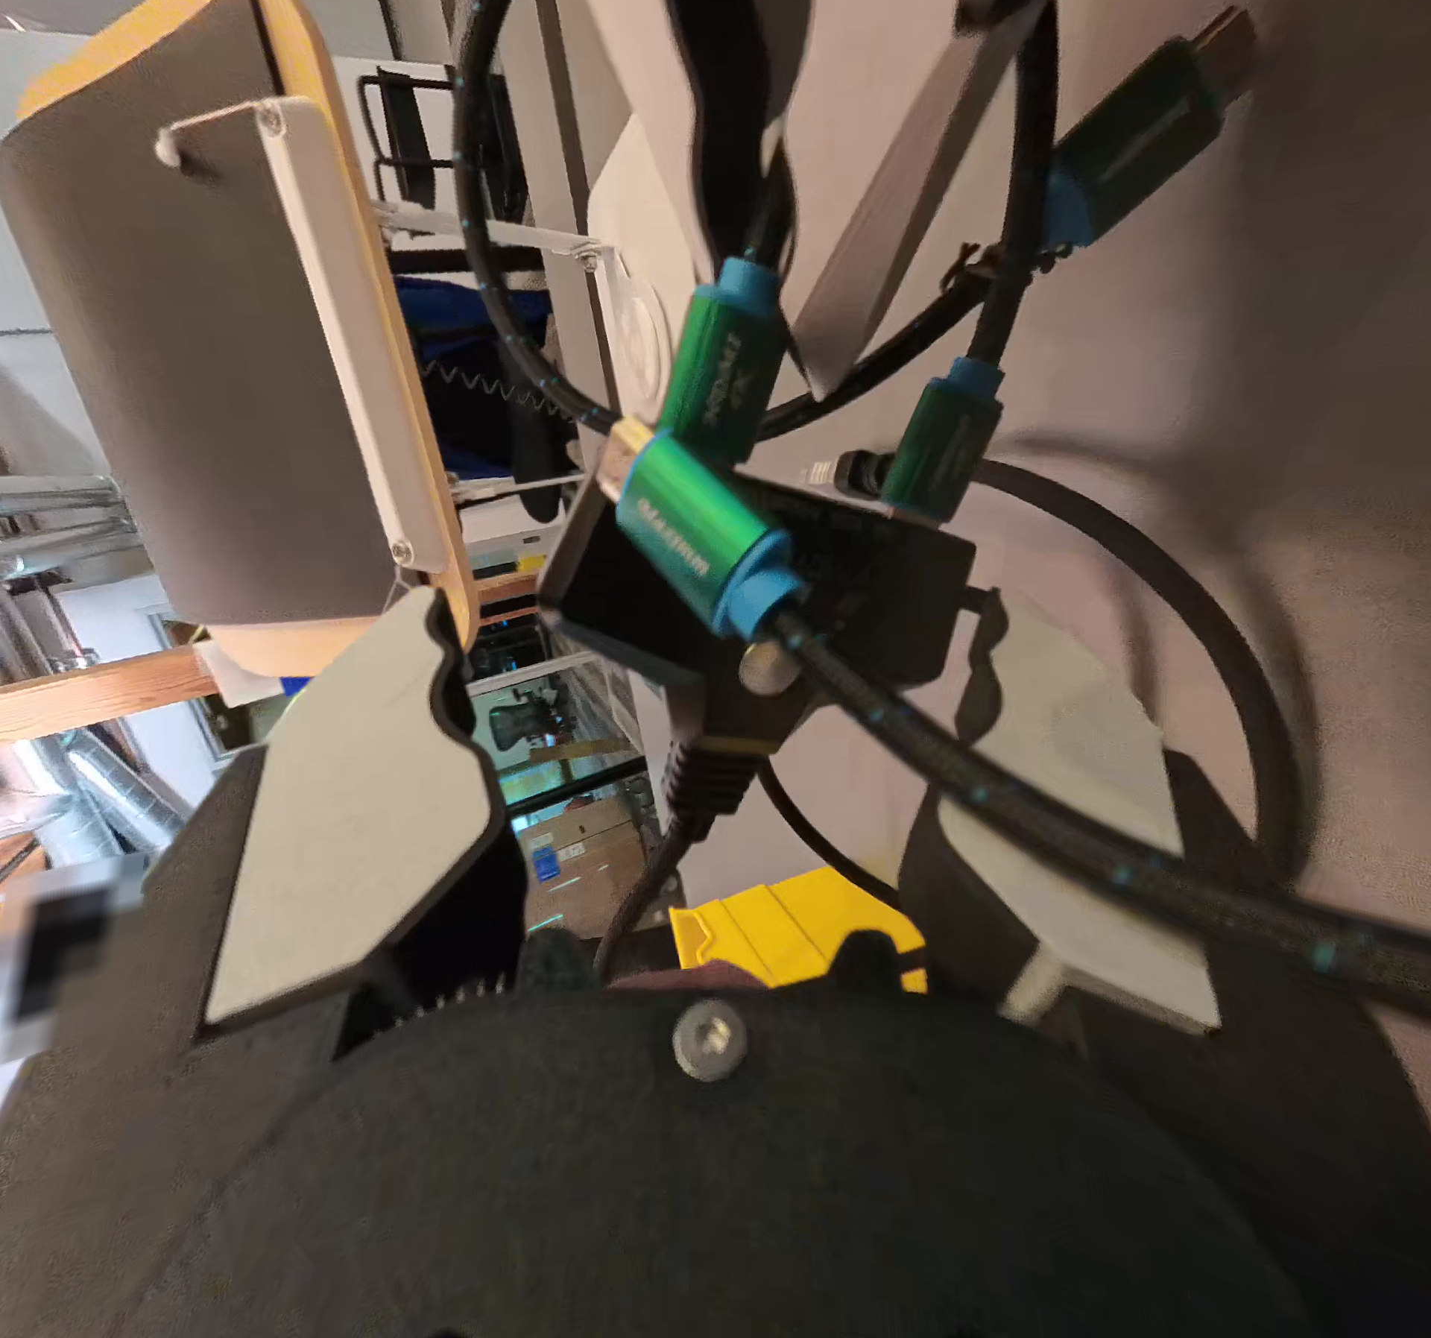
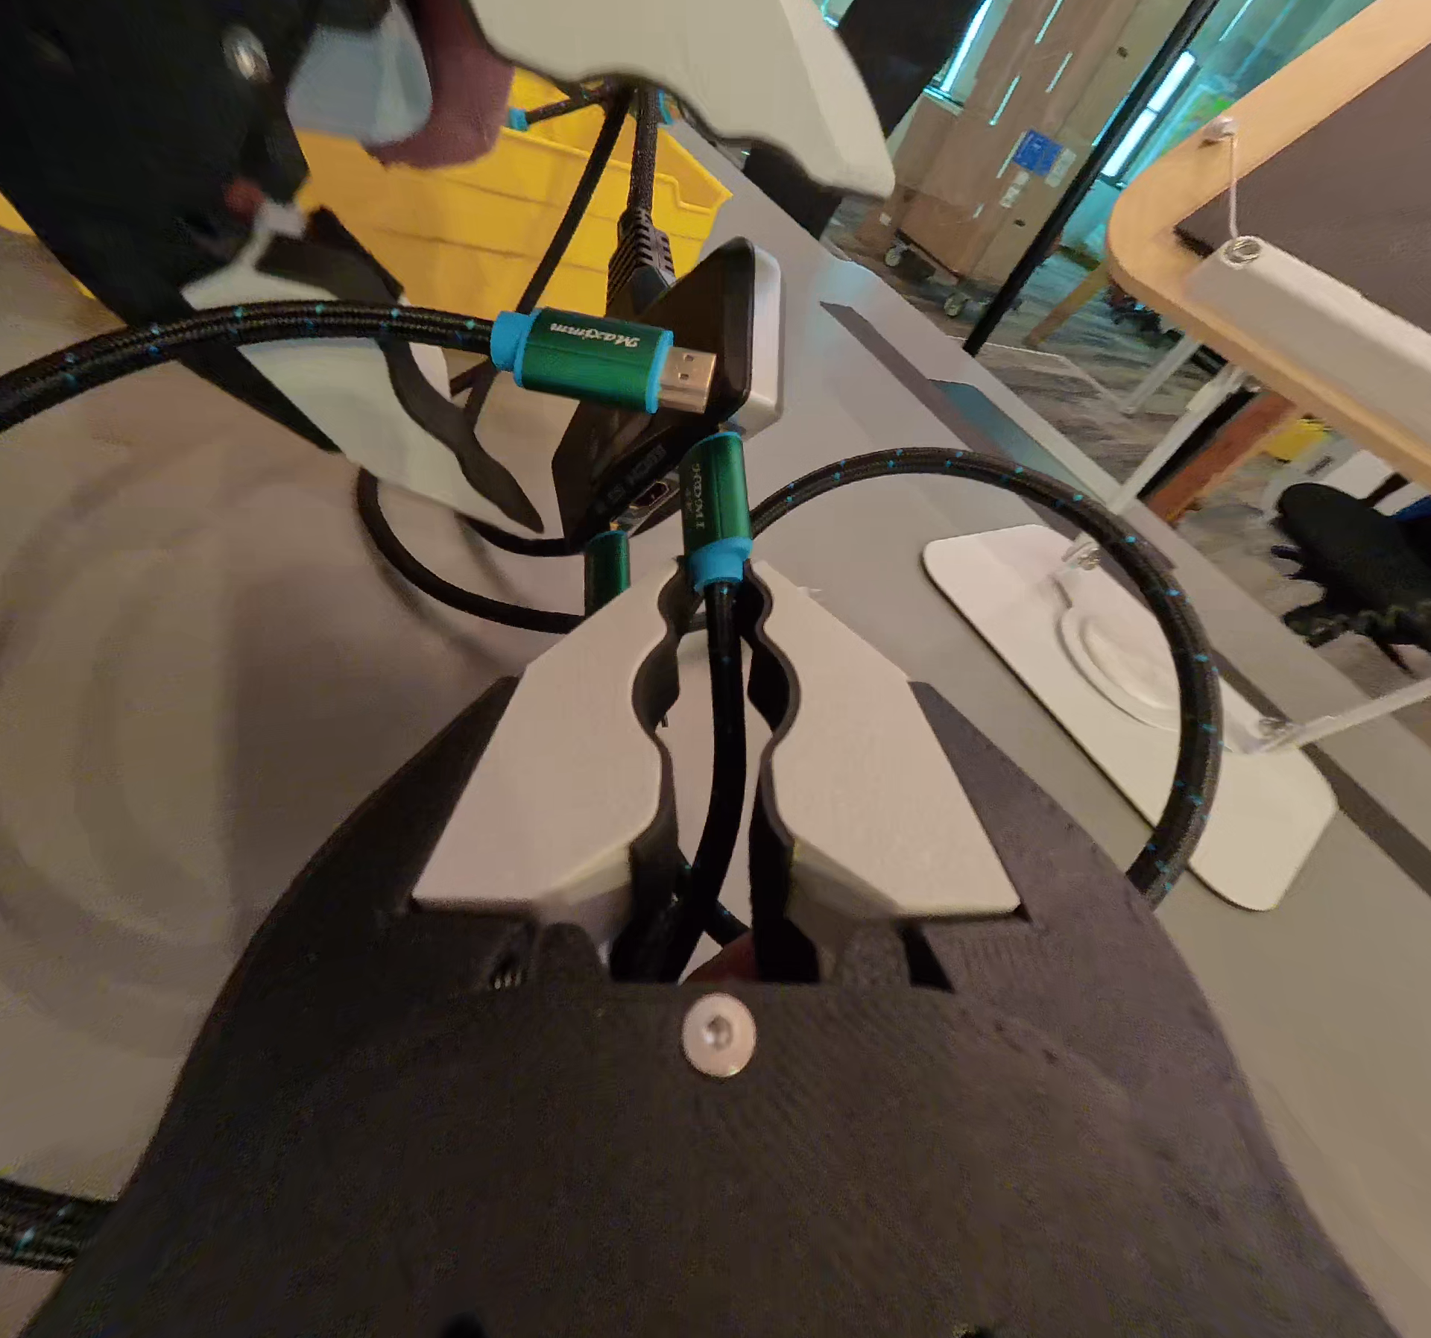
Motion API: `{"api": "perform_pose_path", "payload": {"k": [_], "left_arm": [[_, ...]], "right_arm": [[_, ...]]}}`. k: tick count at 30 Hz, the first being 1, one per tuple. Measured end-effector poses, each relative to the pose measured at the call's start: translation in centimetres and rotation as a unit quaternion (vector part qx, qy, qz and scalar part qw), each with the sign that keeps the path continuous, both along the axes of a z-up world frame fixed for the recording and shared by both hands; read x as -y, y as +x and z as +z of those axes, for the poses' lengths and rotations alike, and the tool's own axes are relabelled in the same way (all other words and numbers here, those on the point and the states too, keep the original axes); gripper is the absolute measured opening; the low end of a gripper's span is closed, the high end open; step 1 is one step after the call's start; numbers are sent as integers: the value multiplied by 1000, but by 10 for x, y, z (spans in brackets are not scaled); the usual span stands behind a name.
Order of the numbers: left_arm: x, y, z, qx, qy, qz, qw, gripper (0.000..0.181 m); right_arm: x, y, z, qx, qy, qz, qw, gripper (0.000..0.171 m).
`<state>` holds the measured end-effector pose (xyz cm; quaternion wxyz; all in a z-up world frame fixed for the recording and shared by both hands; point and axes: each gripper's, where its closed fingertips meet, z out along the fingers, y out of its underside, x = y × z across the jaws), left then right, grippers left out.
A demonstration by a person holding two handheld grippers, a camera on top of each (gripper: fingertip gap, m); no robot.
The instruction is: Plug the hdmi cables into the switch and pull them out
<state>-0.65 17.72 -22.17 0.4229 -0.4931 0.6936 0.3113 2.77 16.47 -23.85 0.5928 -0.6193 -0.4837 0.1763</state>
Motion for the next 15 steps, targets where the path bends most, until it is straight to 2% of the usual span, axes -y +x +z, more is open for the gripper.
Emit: {"api": "perform_pose_path", "payload": {"k": [4, 9, 15], "left_arm": [[-3, -1, -17, -39, 4, 1, 999, 124], [-11, -3, -23, -82, 10, 6, 997, 121], [-11, -1, -23, -78, -37, 2, 996, 120]], "right_arm": [[5, -2, 1, -25, -36, 24, 999, 8], [6, -2, -4, -26, -62, 34, 997, 8], [2, 0, 0, -35, -54, 21, 998, 10]]}}
